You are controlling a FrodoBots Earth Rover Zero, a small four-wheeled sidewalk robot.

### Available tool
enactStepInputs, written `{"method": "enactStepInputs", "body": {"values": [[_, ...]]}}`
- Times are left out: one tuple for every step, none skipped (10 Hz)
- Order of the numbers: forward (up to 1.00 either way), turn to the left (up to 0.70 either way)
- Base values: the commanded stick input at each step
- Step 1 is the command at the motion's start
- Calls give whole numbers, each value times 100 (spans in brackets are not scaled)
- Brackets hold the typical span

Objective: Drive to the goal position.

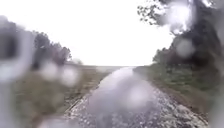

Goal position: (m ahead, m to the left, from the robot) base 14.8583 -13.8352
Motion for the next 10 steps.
{"method": "enactStepInputs", "body": {"values": [[85, 0], [85, 0], [85, 0], [85, 0], [85, 0], [85, 0], [85, 0], [85, 0], [85, 0], [85, 0]]}}
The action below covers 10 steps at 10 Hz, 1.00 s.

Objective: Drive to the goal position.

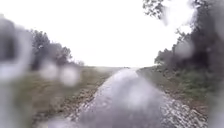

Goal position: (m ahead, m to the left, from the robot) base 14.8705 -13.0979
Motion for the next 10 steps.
{"method": "enactStepInputs", "body": {"values": [[85, 0], [85, 0], [85, 0], [85, 0], [85, -8], [85, -9], [85, -1], [85, 0], [85, -5], [85, -25]]}}
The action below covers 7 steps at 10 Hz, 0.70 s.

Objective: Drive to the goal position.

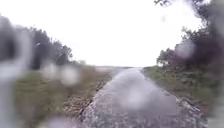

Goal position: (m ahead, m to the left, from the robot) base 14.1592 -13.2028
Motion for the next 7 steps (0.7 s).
{"method": "enactStepInputs", "body": {"values": [[85, -34], [85, -33], [85, -11], [85, 0], [85, 0], [85, 0], [85, 0]]}}
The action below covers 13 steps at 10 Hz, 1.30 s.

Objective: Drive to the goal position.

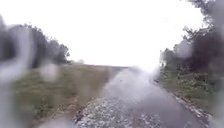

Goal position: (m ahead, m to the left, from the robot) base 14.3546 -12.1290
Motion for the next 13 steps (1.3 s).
{"method": "enactStepInputs", "body": {"values": [[85, 0], [85, 0], [85, 0], [85, 0], [85, 0], [85, 0], [85, 0], [85, 0], [85, 0], [85, 0], [85, 0], [85, 0], [85, 0]]}}
